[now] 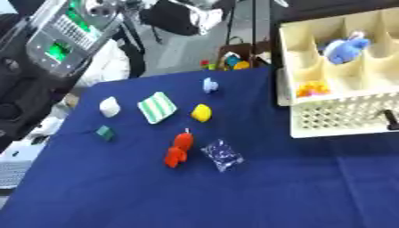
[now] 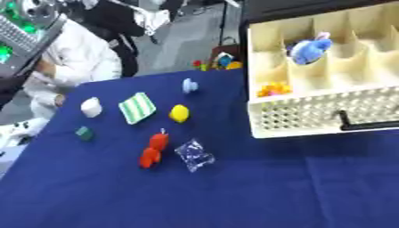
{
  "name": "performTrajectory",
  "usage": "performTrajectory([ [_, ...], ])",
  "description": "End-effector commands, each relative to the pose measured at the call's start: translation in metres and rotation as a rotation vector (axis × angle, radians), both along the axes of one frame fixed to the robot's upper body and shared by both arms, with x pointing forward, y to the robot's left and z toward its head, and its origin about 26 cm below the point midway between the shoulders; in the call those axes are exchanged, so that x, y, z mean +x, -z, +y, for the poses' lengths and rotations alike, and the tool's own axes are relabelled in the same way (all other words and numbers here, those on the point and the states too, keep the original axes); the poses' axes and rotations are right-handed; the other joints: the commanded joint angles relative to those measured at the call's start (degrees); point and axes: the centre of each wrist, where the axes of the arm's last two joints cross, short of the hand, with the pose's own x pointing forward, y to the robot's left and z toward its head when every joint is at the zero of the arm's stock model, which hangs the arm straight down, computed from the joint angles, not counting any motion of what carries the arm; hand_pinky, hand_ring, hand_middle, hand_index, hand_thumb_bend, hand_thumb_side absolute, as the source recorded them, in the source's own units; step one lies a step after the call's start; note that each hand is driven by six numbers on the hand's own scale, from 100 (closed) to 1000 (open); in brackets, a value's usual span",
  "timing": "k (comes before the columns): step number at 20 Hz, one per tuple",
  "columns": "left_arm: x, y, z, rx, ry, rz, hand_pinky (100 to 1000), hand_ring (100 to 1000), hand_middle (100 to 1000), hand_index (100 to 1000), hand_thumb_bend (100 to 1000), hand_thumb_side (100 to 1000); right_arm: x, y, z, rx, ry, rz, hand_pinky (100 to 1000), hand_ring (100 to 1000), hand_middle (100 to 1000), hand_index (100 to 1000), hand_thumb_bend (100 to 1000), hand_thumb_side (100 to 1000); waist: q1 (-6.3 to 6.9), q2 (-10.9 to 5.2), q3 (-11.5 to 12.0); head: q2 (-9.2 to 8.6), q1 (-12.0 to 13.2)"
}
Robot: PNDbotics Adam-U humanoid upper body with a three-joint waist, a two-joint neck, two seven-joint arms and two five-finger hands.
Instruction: Pick up objects from table and place into drawer.
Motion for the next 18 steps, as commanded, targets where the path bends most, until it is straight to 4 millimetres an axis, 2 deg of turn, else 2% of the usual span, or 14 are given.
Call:
performTrajectory([
  [1, 0.001, -0.007, -0.002, -0.023, 0.038, -0.036, 393, 532, 432, 692, 100, 305, -0.003, -0.011, 0.001, -0.025, -0.014, -0.04, 633, 640, 619, 731, 100, 819, -0.65, -0.6, -0.2, -0.61, 1.3],
  [6, 0.006, -0.006, -0.011, -0.082, 0.143, -0.038, 376, 519, 408, 684, 100, 394, -0.003, -0.011, 0.004, -0.018, -0.029, -0.042, 635, 641, 618, 731, 100, 821, -0.61, 0.34, -0.7, -1.36, 2.0],
  [11, 0.015, -0.003, -0.013, -0.145, 0.23, -0.022, 371, 516, 395, 679, 100, 434, -0.002, -0.013, 0.006, -0.009, -0.043, -0.046, 636, 642, 617, 731, 100, 822, -0.6, 1.52, -1.3, -2.88, 2.2],
  [18, 0.028, -0.001, -0.018, -0.186, 0.281, -0.008, 357, 508, 384, 673, 100, 476, -0.001, -0.014, 0.01, 0.011, -0.066, -0.049, 638, 643, 615, 730, 100, 823, -0.6, 2.5, -2.6, -4.86, 5.1],
])
